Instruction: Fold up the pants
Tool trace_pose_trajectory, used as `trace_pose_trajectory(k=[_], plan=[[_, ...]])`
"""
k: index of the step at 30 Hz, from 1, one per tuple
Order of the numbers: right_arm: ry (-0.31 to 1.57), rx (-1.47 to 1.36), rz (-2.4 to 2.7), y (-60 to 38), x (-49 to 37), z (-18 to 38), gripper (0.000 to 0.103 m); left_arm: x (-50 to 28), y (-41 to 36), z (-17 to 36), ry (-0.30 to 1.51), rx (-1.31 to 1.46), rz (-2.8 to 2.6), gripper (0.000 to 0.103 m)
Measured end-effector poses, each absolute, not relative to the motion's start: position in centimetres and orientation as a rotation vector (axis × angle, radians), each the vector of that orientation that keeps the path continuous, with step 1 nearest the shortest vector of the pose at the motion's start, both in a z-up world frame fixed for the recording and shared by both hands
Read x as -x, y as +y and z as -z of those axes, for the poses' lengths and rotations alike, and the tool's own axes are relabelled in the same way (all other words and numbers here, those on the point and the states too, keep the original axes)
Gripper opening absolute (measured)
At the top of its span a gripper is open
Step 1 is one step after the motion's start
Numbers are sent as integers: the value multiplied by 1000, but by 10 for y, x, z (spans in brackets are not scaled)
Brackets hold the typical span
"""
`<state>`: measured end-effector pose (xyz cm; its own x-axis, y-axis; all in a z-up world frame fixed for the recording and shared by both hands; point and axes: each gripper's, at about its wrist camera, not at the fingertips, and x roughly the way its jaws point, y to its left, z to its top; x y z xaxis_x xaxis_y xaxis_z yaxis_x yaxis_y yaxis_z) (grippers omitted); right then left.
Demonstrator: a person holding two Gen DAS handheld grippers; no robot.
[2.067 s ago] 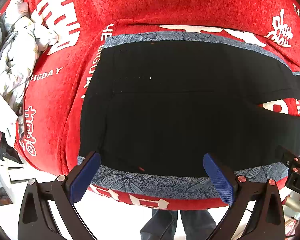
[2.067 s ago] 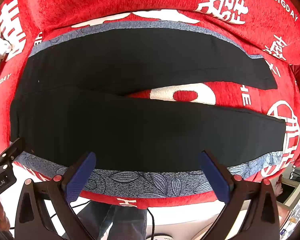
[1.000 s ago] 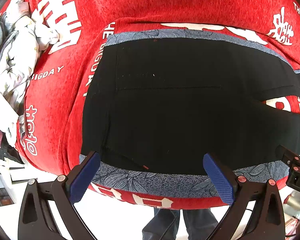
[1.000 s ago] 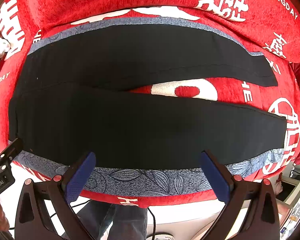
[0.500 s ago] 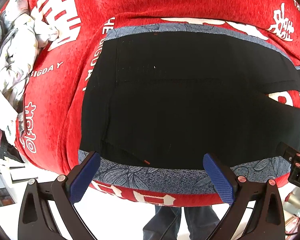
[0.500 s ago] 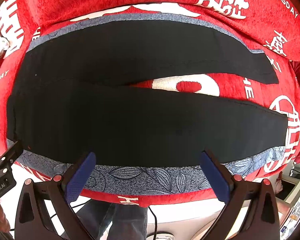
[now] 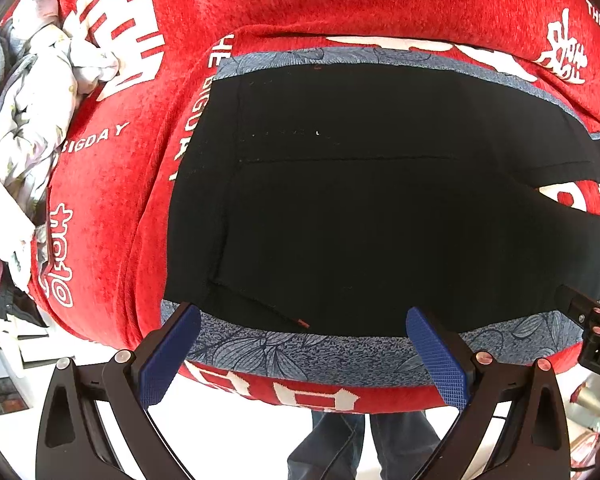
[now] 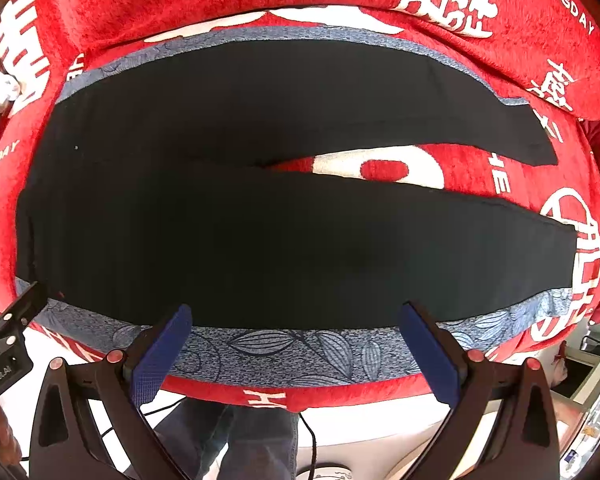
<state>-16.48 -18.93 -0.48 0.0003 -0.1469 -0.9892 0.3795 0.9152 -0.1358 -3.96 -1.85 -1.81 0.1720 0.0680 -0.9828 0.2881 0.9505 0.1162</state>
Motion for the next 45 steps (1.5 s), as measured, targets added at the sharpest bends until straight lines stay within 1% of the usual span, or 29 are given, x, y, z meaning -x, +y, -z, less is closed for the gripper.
trace_pose_trajectory(k=[2, 5, 6, 8, 9, 10, 12, 15, 20, 23, 24, 26, 29, 32, 33, 34, 35, 37, 41, 45], plan=[[1502, -268, 376, -192, 171, 5, 103, 40, -11, 21, 1403, -261, 179, 103], [1448, -515, 260, -204, 195, 14, 102, 38, 12, 31, 1453, -124, 216, 103], [1439, -594, 233, -209, 207, 21, 100, 39, 18, 34, 1463, -96, 220, 103], [1439, -701, 215, -216, 229, 37, 90, 41, 32, 41, 1477, -53, 231, 103], [1440, -759, 201, -219, 242, 46, 82, 42, 37, 43, 1479, -41, 239, 103], [1444, -830, 190, -223, 257, 60, 81, 44, 42, 46, 1483, -30, 246, 103], [1427, -917, 191, -228, 274, 75, 81, 46, 49, 52, 1498, -3, 265, 103], [1337, -1021, 184, -233, 292, 91, 82, 49, 57, 61, 1524, 38, 292, 103], [1153, -1156, 113, -229, 307, 94, 82, 53, 65, 71, 1560, 126, 349, 103], [1108, -1196, 96, -217, 303, 108, 83, 55, 65, 72, 1564, 139, 377, 103], [1081, -1210, 82, -216, 301, 106, 85, 56, 66, 71, 1562, 139, 385, 103], [1009, -1266, 20, -213, 292, 101, 85, 57, 71, 70, 1557, 157, 404, 103], [986, -1325, -87, -191, 266, 105, 85, 58, 83, 69, 1565, 242, 427, 103], [1038, -1340, -154, -165, 228, 118, 85, 60, 102, 74, 1582, 358, 418, 103], [1053, -1372, -172, -161, 221, 123, 80, 62, 108, 75, 1585, 378, 409, 103], [1062, -1412, -192, -155, 211, 127, 58, 65, 116, 76, 1585, 398, 397, 103], [1075, -1437, -213, -148, 203, 129, 48, 67, 120, 77, 1583, 412, 392, 103], [1062, -1432, -282, -143, 196, 118, 41, 72, 129, 76, 1582, 462, 392, 103], [1042, -1443, -376, -141, 198, 99, 39, 73, 130, 77, 1556, 609, 407, 103], [1124, -1361, -376, -132, 191, 96, 39, 54, 125, 88, 1496, 745, 372, 103]])
